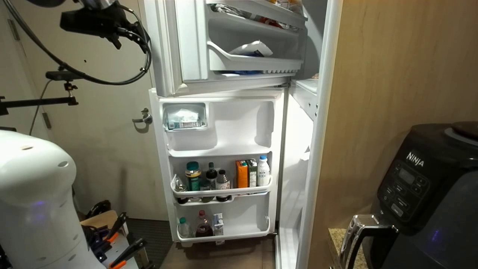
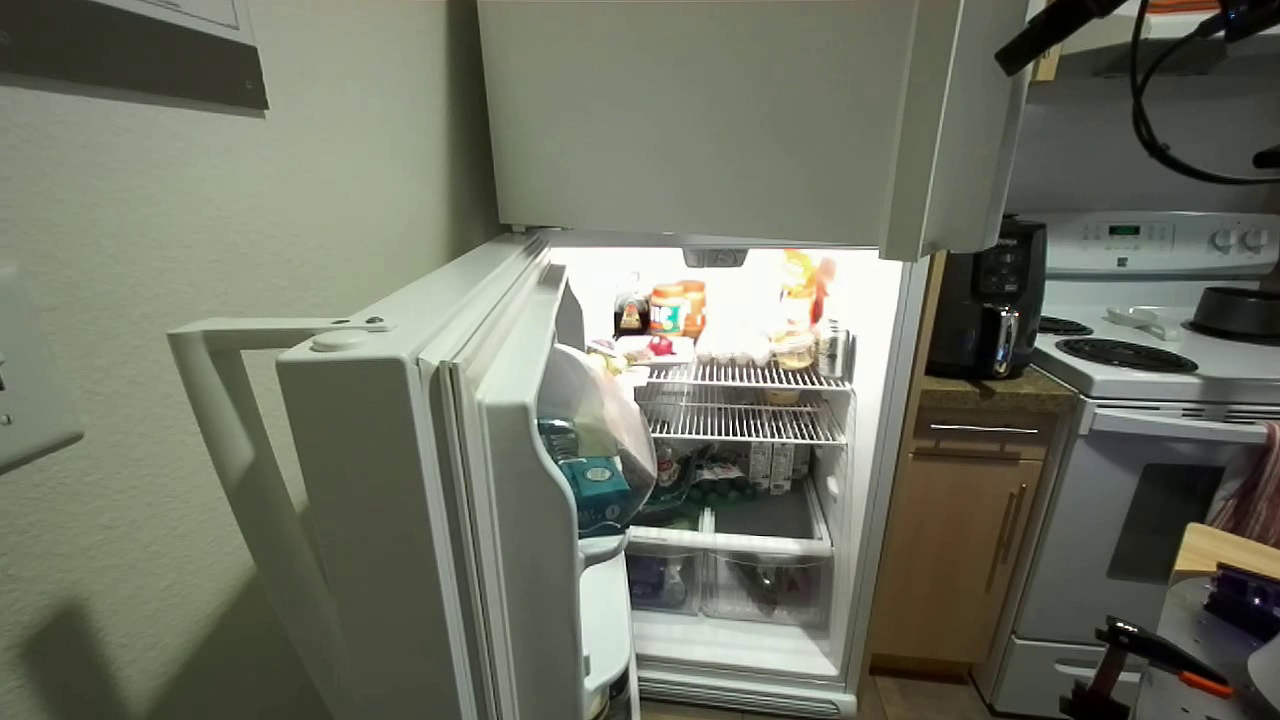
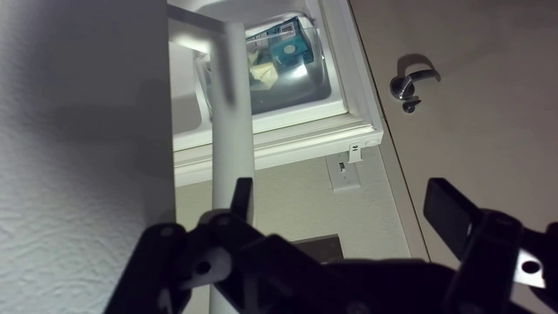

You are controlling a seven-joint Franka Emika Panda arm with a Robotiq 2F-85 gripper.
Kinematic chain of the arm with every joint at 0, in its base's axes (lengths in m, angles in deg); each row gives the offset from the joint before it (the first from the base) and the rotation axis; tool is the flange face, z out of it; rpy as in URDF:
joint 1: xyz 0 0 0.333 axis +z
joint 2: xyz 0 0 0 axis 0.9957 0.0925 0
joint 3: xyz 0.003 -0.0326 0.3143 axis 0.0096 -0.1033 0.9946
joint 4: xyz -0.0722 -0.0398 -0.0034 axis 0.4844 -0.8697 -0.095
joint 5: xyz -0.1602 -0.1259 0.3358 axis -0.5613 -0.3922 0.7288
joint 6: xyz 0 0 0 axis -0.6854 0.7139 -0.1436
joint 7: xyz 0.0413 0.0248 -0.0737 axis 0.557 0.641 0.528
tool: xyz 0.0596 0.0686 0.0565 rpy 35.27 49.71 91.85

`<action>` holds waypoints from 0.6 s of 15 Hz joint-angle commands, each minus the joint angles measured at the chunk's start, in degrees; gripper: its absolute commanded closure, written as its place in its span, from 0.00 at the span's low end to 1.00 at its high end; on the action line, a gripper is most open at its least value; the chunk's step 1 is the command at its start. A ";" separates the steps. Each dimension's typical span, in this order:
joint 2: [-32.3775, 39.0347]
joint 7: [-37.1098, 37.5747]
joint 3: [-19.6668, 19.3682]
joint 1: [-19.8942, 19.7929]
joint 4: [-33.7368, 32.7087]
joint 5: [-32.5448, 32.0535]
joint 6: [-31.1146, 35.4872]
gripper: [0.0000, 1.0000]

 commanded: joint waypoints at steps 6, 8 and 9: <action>6.61 4.40 -1.02 -1.63 -1.59 -3.88 8.74 0.00; 8.05 6.57 -1.64 -2.94 -2.31 -5.49 9.72 0.00; 8.54 7.82 -1.85 -3.64 -2.57 -6.36 9.98 0.00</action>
